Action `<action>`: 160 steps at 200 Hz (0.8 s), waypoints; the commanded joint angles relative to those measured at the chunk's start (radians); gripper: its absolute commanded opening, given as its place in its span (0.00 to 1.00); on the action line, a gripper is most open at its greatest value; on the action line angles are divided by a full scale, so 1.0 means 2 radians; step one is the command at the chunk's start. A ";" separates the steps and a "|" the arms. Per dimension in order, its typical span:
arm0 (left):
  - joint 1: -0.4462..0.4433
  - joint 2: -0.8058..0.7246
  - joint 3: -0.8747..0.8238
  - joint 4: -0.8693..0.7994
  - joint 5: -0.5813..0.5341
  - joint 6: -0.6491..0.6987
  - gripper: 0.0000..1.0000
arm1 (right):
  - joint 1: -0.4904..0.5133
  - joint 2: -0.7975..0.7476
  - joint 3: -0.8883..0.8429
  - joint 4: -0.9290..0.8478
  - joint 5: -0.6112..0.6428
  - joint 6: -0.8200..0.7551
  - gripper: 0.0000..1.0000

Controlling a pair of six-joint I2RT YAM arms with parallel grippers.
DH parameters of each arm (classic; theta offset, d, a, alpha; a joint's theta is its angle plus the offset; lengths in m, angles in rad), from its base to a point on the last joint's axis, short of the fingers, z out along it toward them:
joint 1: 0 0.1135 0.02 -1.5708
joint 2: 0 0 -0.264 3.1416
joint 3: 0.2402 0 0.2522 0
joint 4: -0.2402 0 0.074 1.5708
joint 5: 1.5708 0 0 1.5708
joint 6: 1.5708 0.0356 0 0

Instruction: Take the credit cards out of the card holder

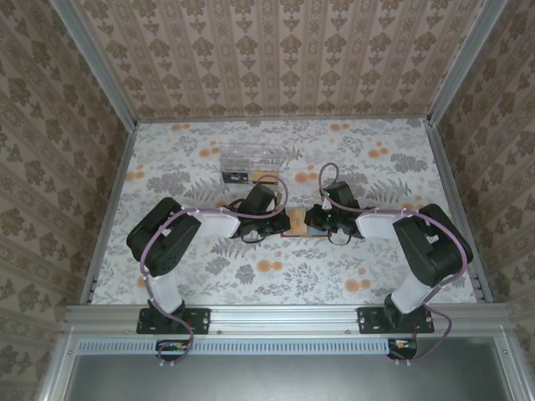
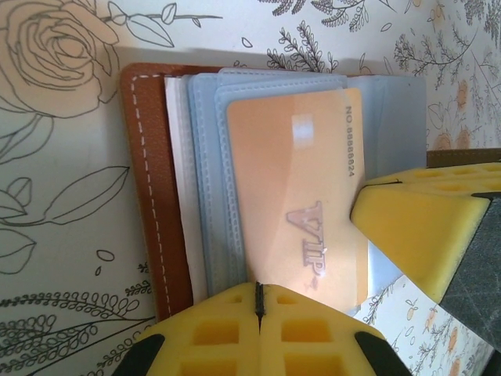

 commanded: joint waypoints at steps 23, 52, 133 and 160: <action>0.000 0.004 -0.011 -0.009 0.000 -0.003 0.00 | -0.040 -0.015 -0.036 0.012 -0.021 0.009 0.00; 0.001 0.002 -0.013 -0.011 0.000 -0.003 0.00 | -0.058 -0.028 -0.048 0.015 -0.029 0.009 0.00; 0.002 -0.001 -0.012 -0.014 0.000 -0.001 0.00 | -0.083 -0.052 -0.064 0.007 -0.039 0.001 0.00; 0.002 -0.003 -0.010 -0.019 -0.001 0.001 0.00 | -0.098 -0.061 -0.070 -0.001 -0.043 -0.005 0.00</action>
